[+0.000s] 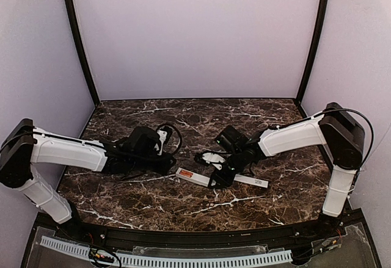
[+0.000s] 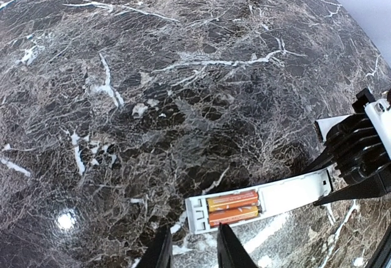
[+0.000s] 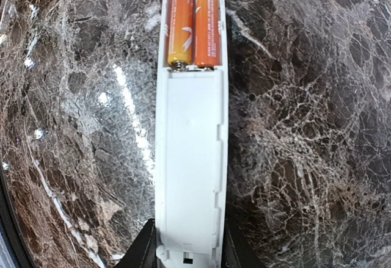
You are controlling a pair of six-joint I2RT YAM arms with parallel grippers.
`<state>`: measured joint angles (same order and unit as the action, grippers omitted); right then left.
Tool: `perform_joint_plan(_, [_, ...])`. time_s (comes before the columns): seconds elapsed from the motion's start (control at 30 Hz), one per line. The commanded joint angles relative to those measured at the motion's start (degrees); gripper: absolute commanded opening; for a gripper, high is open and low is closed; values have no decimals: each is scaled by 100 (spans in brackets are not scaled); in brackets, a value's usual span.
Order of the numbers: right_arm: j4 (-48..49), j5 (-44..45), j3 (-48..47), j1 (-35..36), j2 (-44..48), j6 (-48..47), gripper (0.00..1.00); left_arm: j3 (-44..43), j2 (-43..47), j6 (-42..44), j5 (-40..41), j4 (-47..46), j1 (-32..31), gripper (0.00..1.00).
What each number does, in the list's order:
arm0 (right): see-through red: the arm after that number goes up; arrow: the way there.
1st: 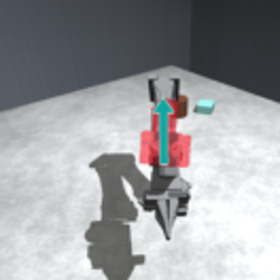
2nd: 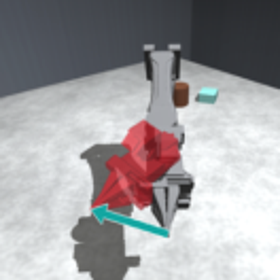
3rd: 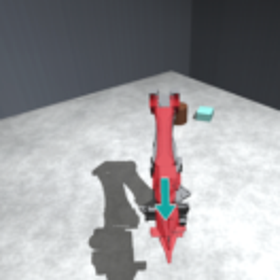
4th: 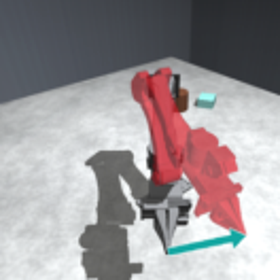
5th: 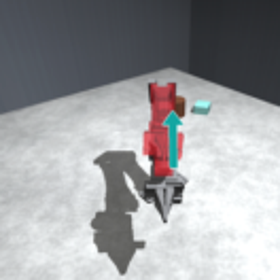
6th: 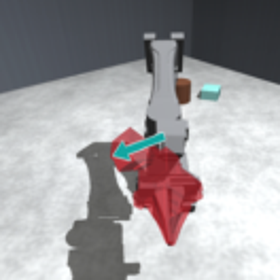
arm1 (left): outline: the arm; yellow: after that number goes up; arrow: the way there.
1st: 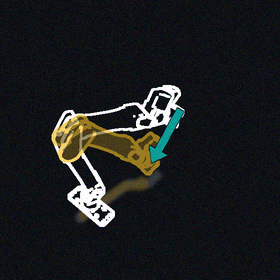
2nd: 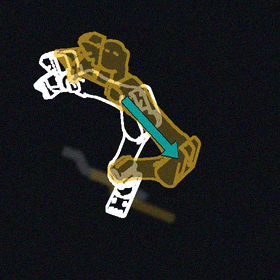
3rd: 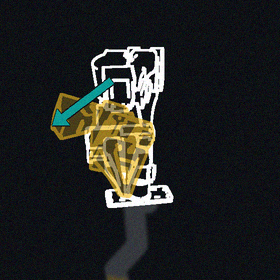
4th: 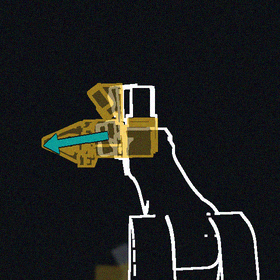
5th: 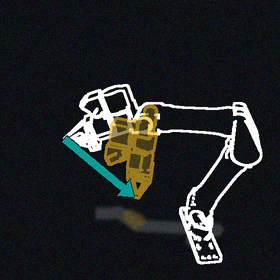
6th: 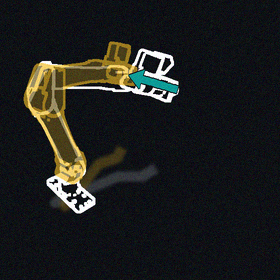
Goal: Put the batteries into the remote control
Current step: Adjust the remote control without the battery cover at the center of the board.
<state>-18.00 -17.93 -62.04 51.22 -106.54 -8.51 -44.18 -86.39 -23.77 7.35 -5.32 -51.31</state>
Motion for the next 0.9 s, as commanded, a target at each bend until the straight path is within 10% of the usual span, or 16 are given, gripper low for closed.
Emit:
perform_joint_plan(0.0, [-4,304,-1,-3,-31,-51,28,-216,-187,238,-57,323,-2,28])
perform_joint_plan(0.37, [-113,842,-114,-102,41,-88,54,-236,-548,101,-253,101,133,37])
perform_joint_plan(0.87, [-306,1085,-681,-486,-155,-198,57,-151,-304,128,-300,171,218,46])
